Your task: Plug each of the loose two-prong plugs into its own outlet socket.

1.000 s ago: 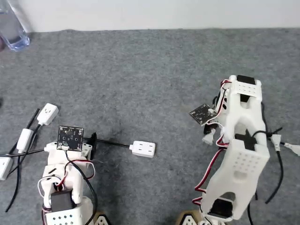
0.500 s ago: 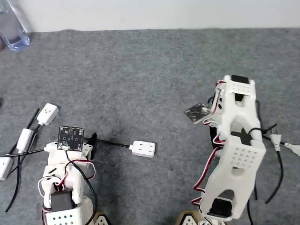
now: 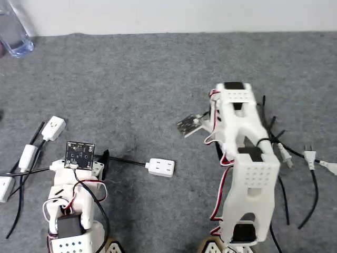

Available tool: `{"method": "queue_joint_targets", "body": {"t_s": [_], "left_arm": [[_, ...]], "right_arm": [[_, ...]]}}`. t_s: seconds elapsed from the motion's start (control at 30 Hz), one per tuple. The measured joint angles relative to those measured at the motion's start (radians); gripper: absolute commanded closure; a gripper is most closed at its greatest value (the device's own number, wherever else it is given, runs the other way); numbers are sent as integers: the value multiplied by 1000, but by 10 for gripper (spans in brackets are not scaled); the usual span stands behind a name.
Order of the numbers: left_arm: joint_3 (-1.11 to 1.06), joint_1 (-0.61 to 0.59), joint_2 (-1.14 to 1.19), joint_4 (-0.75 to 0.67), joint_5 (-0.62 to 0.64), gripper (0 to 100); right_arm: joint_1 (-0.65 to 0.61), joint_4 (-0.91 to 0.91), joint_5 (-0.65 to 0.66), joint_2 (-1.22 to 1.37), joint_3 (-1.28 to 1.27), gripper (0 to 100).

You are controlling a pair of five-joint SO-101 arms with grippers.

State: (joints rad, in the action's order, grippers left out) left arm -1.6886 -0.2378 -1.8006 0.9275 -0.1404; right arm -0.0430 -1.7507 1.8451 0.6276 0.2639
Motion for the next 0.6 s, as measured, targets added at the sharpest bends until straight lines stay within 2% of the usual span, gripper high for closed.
{"method": "queue_joint_targets", "body": {"t_s": [0.1,0.2,0.27,0.4,0.6], "left_arm": [[0,0,0,0,0,739],[0,0,0,0,0,739],[0,0,0,0,0,739],[0,0,0,0,0,739],[0,0,0,0,0,739]], "right_arm": [[35,0,-52,-143,-18,954],[92,0,-43,-318,-126,862],[141,0,15,-422,-236,818],[270,14,170,-574,-423,838],[407,163,362,-601,-598,852]]}}
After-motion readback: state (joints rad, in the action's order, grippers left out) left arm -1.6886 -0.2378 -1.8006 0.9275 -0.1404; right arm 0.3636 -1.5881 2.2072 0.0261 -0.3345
